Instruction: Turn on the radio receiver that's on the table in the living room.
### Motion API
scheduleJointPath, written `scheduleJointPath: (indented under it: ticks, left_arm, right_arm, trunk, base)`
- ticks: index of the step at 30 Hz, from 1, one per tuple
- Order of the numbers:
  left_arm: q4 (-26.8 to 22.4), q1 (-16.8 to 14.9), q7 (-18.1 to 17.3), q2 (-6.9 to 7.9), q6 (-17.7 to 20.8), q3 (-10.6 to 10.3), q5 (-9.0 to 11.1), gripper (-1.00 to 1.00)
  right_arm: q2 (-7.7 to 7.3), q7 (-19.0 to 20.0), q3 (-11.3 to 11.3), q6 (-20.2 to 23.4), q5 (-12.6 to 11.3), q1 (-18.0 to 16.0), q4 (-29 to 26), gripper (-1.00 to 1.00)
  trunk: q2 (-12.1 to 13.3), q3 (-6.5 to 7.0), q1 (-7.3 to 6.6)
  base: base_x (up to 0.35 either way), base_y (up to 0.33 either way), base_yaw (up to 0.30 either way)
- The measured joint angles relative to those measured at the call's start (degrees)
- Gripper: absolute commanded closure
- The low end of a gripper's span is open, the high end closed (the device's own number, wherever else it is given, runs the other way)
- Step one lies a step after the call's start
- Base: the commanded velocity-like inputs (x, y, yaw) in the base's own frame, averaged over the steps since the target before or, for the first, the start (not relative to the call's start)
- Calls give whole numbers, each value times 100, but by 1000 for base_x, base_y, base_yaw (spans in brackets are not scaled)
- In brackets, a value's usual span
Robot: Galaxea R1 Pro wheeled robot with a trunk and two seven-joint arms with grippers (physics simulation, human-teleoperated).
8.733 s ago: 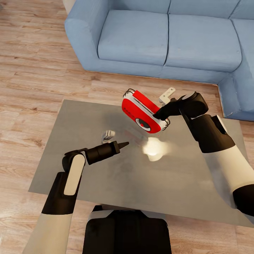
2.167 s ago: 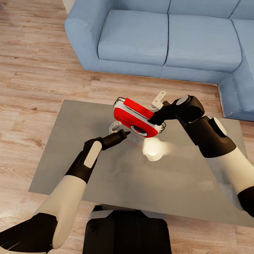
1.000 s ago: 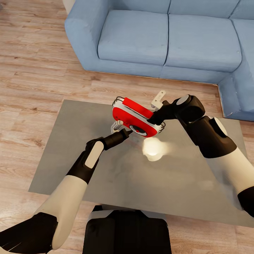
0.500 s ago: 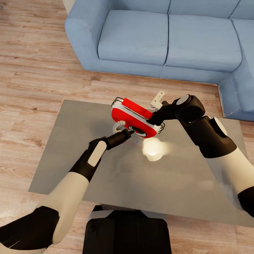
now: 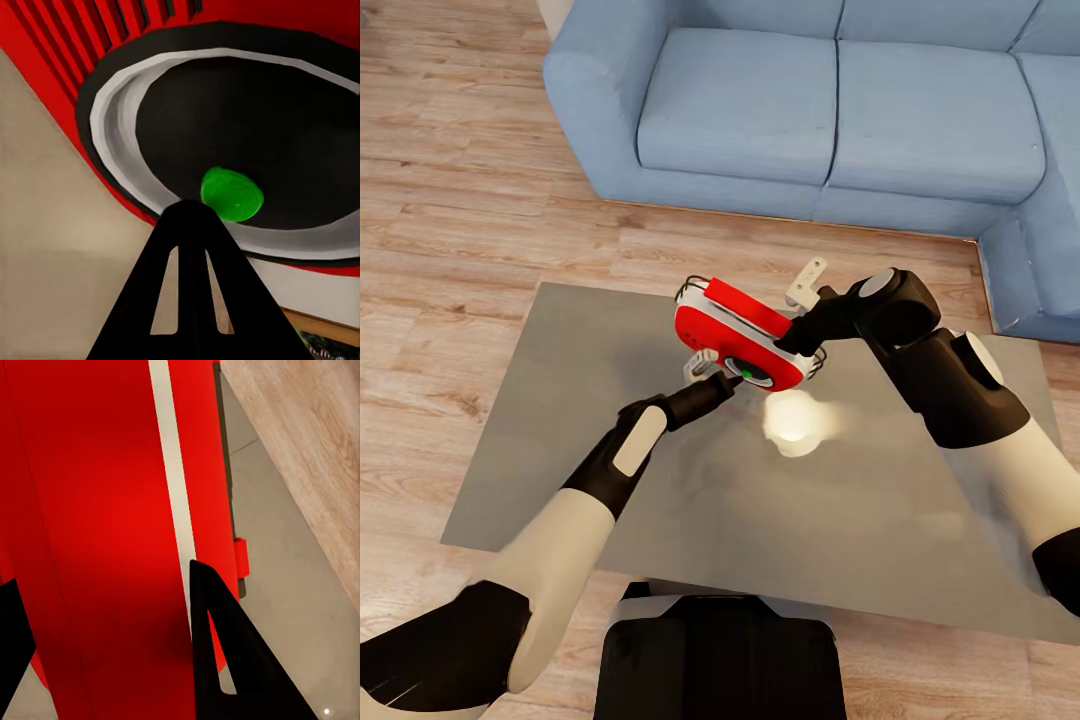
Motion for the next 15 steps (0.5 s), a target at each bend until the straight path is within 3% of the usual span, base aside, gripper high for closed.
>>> scheduleJointPath:
  ticks: [4, 7, 10, 13, 15]
  left_arm:
    - [-26, 6, -52, 0, -13, -4, -5, 100]
    - [-93, 5, -442, 0, 19, -16, -12, 100]
    - [-381, 9, -972, 1, 84, -13, -96, 100]
    - [-683, 8, -1107, 0, 165, -24, -66, 100]
    - [-966, 8, -1153, 0, 414, -31, -69, 100]
  right_arm:
    - [-6, 0, 0, -1, 3, 0, 9, 100]
    - [-7, -2, 0, -4, 30, 0, 57, 100]
    - [-12, -11, -15, -80, 211, -1, 148, 100]
    - [-24, -23, -25, 18, -6, 1, 295, 100]
    - [-31, -42, -45, 13, 219, 2, 429, 100]
  trunk:
    - [0, 0, 0]
    - [0, 0, 0]
    - [0, 0, 0]
    - [0, 0, 0]
    - [0, 0, 0]
  base:
    - [0, 0, 0]
    - [0, 0, 0]
    - [0, 0, 0]
    - [0, 0, 0]
    - [0, 0, 0]
